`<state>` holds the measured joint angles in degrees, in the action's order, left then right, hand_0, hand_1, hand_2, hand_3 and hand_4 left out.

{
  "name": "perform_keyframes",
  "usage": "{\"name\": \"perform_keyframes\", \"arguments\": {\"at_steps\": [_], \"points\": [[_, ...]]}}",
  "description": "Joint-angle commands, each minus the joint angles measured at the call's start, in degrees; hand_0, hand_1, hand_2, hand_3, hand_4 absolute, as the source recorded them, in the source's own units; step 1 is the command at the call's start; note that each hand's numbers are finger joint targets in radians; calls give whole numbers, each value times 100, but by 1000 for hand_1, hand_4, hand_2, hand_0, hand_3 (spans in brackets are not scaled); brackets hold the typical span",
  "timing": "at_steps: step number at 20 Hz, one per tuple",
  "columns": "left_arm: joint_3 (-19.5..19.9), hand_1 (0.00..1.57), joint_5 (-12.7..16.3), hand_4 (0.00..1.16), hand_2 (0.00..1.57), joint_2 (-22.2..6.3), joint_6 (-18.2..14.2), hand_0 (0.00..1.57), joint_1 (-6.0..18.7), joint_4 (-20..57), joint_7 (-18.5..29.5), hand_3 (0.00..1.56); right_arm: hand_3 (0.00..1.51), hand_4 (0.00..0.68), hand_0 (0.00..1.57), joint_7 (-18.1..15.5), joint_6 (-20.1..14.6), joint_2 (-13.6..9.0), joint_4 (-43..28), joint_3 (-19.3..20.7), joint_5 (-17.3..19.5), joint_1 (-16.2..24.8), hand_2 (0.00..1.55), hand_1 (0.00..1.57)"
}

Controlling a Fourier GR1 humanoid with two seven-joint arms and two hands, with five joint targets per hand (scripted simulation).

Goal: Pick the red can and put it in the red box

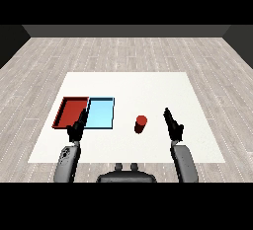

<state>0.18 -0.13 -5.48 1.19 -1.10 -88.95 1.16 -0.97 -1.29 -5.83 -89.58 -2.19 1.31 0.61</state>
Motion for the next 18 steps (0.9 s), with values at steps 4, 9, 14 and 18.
{"name": "perform_keyframes", "arguments": {"at_steps": [4, 9, 14, 18], "points": [[62, 0, -88, 0, 0, 66, -55, 0, 196, -26, -217, 0, 0, 0, 0, -76, 463, -249, -101, 534, -402, 280, 0, 0], [251, 0, 251, 0, 0, 297, 3, 0, 249, -648, 1551, 0, 0, 0, 0, -1501, 754, -137, -359, 714, -798, 186, 0, 0], [207, 0, 213, 0, 0, 336, 156, 0, 265, -232, 2128, 0, 0, 0, 0, -2163, 1149, -252, -252, 842, -853, 494, 0, 0], [15, 0, 48, 0, 0, 484, 34, 0, 59, -323, 2206, 0, 0, 0, 0, -2075, 1215, -184, -329, 876, -832, 547, 0, 0]]}}
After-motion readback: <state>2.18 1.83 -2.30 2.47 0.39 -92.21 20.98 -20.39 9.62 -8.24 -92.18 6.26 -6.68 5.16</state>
